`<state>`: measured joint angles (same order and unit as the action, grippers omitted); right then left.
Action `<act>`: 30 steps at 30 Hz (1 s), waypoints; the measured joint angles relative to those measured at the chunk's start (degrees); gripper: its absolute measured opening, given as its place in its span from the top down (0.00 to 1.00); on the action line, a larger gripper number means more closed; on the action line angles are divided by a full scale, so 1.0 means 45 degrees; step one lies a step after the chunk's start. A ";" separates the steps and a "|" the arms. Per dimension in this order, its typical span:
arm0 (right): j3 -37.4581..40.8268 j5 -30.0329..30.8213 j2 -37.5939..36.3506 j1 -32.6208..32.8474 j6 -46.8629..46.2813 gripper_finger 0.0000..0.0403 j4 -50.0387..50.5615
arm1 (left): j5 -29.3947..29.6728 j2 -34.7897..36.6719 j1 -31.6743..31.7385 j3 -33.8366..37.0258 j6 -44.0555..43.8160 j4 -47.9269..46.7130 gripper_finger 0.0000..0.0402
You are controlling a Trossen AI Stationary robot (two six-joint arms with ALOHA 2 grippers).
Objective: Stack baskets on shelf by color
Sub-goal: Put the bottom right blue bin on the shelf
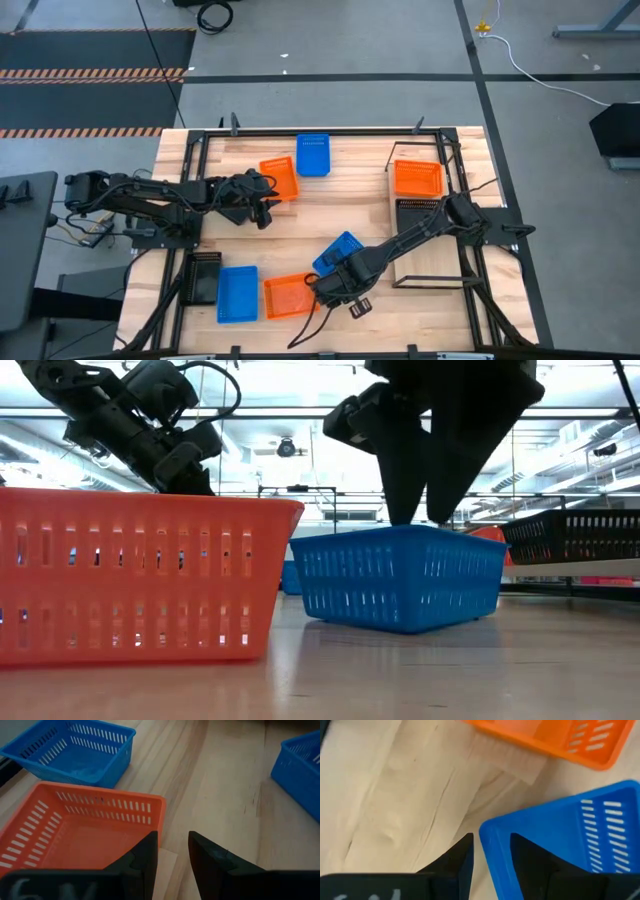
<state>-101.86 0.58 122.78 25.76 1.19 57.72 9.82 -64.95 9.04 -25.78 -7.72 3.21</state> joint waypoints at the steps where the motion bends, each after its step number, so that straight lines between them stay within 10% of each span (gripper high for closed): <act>1: 0.0009 0.0000 0.0000 0.0000 -0.0025 0.67 0.0084 | 0.0000 0.0000 0.0000 0.0000 -0.0053 0.0001 0.71; 30: 0.0431 0.0642 -0.0013 -0.0632 -0.1011 0.98 0.0993 | 0.0000 0.0000 0.0000 0.0000 -0.0005 -0.0046 0.71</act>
<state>-99.92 3.47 122.72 22.92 -3.36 62.19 9.82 -64.95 9.04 -25.78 -7.75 3.01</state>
